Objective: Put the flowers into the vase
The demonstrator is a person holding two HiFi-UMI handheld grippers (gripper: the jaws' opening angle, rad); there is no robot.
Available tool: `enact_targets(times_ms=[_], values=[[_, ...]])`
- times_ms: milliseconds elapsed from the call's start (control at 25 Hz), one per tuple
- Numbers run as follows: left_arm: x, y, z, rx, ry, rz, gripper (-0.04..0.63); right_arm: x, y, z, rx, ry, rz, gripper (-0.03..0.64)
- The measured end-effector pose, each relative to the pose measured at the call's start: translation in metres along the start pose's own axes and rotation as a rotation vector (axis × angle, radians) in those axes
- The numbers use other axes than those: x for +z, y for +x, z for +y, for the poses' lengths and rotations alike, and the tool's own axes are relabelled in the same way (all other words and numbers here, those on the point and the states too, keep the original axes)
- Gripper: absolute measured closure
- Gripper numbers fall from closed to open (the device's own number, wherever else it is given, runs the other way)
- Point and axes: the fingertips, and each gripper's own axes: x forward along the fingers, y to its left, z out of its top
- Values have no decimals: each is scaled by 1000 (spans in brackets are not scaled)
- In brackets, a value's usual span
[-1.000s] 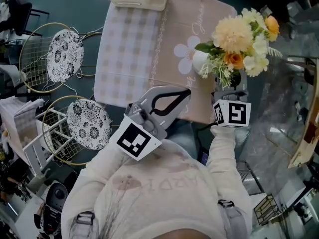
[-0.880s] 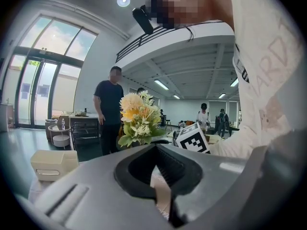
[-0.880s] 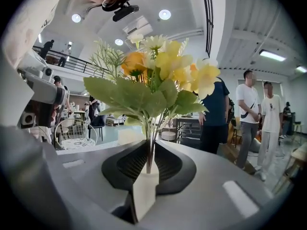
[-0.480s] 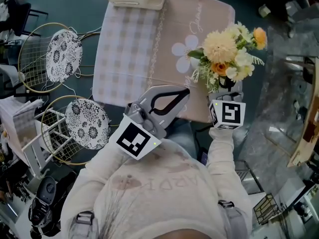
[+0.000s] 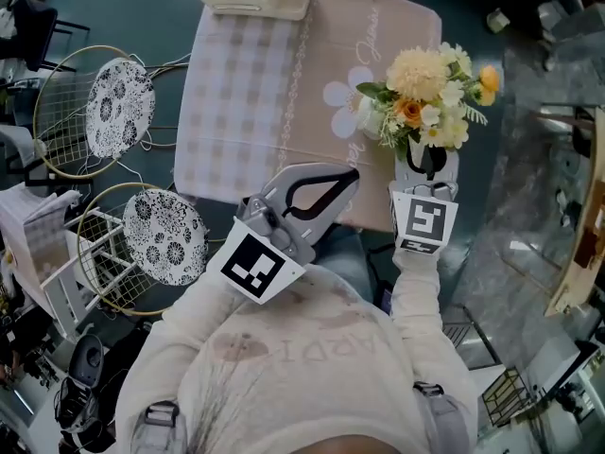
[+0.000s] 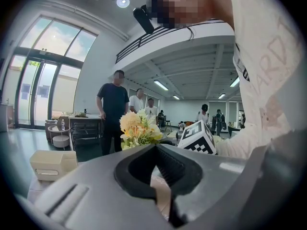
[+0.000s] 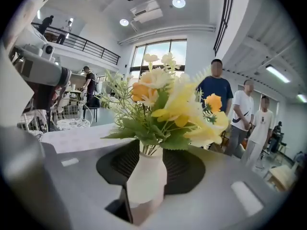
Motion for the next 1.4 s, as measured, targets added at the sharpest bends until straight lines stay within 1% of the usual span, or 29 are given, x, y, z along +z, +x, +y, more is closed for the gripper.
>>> enact_targets(times_ms=[120, 280, 440, 600, 840, 920, 1040, 1200, 1400], values=[[0, -2, 0, 3, -2, 0, 595, -1, -1, 4, -4, 7, -9, 454], [-1, -5, 0, 6, -5, 3, 595, -4, -4, 9, -9, 22, -4, 453], [-1, -7, -1, 7, -3, 1, 595, -11, -10, 13, -9, 89, -4, 453], [-3, -9, -1, 5, -3, 0, 595, -21, -9, 21, 15, 149, 6, 456], [-2, -12, -6, 7, 5, -4, 595, -35, -10, 39, 81, 216, 36, 486], [-1, -14, -9, 7, 8, -10, 595, -37, -14, 46, 108, 235, 45, 517], [0, -16, -13, 11, 11, -17, 595, -34, -24, 60, 169, 247, 40, 589], [4, -17, -23, 22, 25, -31, 595, -18, -46, 78, 269, 251, -1, 591], [18, -14, -40, 34, 45, -60, 595, 20, -80, 79, 329, 263, -98, 591]])
